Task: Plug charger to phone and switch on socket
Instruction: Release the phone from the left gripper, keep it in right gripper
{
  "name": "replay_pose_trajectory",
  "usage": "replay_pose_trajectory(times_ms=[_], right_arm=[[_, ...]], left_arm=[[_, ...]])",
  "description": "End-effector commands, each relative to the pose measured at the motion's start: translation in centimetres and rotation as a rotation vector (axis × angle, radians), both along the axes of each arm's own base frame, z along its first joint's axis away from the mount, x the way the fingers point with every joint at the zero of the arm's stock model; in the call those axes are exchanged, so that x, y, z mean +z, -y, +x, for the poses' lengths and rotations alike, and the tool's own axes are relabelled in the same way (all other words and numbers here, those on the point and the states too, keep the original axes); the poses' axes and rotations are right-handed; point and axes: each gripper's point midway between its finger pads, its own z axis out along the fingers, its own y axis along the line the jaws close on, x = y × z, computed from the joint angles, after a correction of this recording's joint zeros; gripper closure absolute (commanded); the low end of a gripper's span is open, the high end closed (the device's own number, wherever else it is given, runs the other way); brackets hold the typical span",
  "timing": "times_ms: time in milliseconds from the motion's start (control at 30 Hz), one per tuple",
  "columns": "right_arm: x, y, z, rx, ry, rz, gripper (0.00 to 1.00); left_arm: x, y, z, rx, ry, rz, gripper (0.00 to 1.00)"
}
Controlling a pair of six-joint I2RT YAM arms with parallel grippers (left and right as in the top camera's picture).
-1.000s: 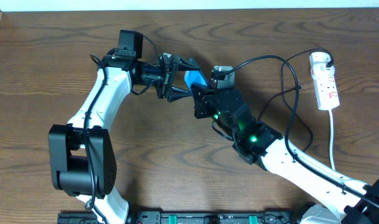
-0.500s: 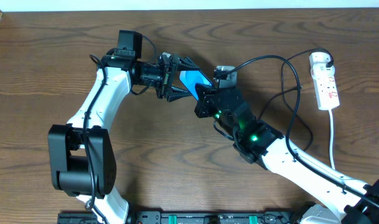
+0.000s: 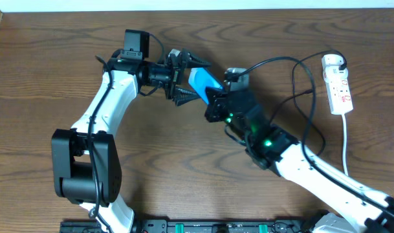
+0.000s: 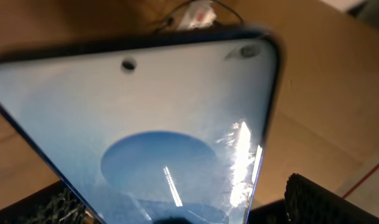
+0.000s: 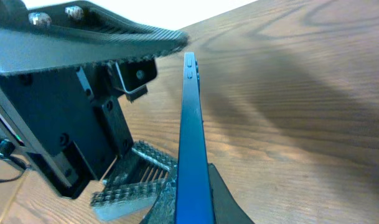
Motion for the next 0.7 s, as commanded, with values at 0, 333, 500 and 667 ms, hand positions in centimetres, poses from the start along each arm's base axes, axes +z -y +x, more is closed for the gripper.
replay_pose_trajectory(times_ms=[0, 333, 500, 667], right_arm=[[3.7, 0.9, -0.7, 0.026, 0.0, 0.089, 0.99], [1.8, 7.9, -0.1, -0.001, -0.191, 0.163, 0.99], [0.1, 9.1, 0.1, -0.005, -0.223, 0.252, 0.99], [-1.6, 9.2, -0.2, -0.035, -0.199, 0.422, 0.99]], left_arm=[[2.4, -0.8, 0.9, 0.011, 0.118, -0.024, 0.02], [5.0, -6.5, -1.4, 0.061, 0.423, 0.218, 0.02], [4.5, -11.3, -7.7, 0.064, 0.433, 0.654, 0.02], [5.7, -13.8, -13.0, 0.12, 0.473, 0.823, 0.02]])
